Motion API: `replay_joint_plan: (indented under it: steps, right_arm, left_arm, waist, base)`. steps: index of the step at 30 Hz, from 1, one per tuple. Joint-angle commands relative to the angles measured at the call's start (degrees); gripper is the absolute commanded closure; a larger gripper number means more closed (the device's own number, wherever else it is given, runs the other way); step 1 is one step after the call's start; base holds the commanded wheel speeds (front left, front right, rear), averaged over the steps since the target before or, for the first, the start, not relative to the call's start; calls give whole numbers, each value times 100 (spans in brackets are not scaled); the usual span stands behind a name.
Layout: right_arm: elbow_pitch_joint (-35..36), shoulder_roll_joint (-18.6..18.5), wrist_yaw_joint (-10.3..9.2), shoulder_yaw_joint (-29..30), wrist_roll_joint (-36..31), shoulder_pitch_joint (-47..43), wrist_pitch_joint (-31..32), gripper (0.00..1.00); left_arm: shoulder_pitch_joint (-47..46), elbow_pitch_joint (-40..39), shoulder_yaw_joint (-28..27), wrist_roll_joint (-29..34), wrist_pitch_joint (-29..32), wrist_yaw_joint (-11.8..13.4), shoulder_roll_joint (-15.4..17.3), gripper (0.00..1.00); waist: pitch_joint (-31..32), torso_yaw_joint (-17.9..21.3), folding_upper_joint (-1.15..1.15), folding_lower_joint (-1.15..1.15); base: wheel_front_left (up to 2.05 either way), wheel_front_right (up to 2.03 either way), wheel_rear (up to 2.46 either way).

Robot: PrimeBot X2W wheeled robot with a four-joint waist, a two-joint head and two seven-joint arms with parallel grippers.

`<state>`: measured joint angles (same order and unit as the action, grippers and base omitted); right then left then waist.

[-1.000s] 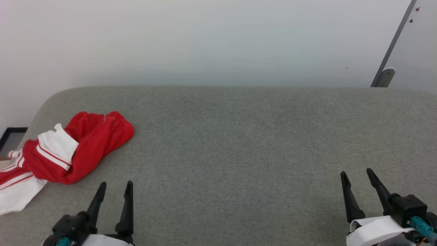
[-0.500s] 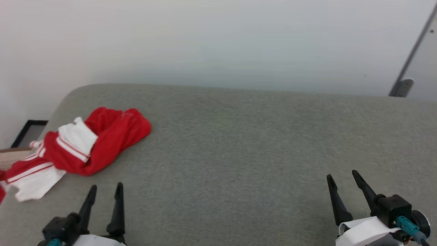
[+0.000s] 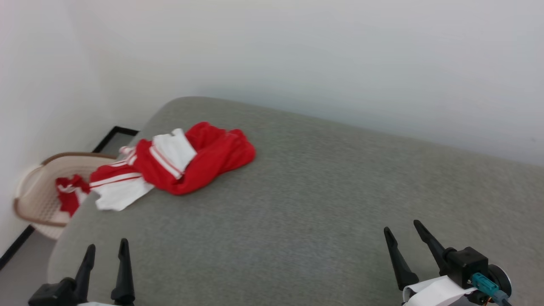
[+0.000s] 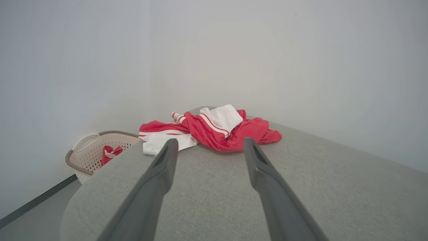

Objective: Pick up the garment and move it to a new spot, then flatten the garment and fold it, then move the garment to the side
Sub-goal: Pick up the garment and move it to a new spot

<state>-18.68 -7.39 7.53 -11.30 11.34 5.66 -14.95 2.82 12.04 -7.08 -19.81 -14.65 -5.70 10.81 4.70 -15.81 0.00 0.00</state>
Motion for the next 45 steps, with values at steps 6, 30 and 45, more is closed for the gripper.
replay_joint_plan:
  steps: [6,30,45]
  right_arm:
    - [-82,5,-8,-150,84,100,-21,0]
    - [274,-256,-8,-65,-138,810,191,0]
    - [714,-272,-8,7,-355,1411,315,0]
  left_arm:
    - [127,-147,-77,-152,100,113,-42,0]
    - [-1904,144,-155,-1269,1864,-146,1401,0]
    - [-4239,2455,592,-1942,3180,-181,2429,0]
  waist:
    - [208,-665,0,0]
    - [-1440,835,0,0]
    - [-2817,1439,0,0]
  base:
    - [0,0,0]
    - [0,0,0]
    - [0,0,0]
